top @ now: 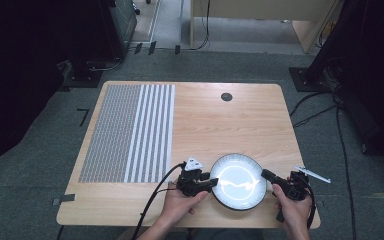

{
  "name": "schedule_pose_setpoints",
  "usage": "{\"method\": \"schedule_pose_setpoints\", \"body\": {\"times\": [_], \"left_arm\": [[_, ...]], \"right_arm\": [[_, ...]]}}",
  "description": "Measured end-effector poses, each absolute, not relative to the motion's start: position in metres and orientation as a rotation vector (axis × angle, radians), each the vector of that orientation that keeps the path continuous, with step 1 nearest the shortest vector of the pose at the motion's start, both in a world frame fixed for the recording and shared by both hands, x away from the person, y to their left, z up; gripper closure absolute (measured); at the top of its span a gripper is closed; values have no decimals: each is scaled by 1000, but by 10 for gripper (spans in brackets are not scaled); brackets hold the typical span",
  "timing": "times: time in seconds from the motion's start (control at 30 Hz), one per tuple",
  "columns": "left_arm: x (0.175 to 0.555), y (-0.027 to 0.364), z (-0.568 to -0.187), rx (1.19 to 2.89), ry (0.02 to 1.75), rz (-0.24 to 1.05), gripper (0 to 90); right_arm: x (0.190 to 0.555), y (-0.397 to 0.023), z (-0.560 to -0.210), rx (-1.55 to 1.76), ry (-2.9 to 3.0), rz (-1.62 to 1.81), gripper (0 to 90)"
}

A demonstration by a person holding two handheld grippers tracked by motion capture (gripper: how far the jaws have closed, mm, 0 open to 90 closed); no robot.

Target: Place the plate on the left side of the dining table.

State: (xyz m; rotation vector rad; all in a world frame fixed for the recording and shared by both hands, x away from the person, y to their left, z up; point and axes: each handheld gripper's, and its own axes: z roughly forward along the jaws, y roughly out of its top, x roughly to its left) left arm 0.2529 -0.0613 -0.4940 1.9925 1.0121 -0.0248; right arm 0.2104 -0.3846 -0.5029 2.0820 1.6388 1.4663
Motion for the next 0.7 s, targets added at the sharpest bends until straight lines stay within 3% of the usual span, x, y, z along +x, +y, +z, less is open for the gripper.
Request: {"method": "schedule_pose_setpoints", "body": {"times": [0.3,0.47,0.7], "left_arm": [[254,-62,-494,1993,1014,-24,588],[254,-61,-494,1991,1010,-32,570],[254,-53,-492,1963,1016,-24,568]], "right_arm": [[212,-393,-507,2167,1569,1584,837],[211,-378,-492,2008,1723,1326,854],[205,-376,-487,1948,1798,1241,817]]}}
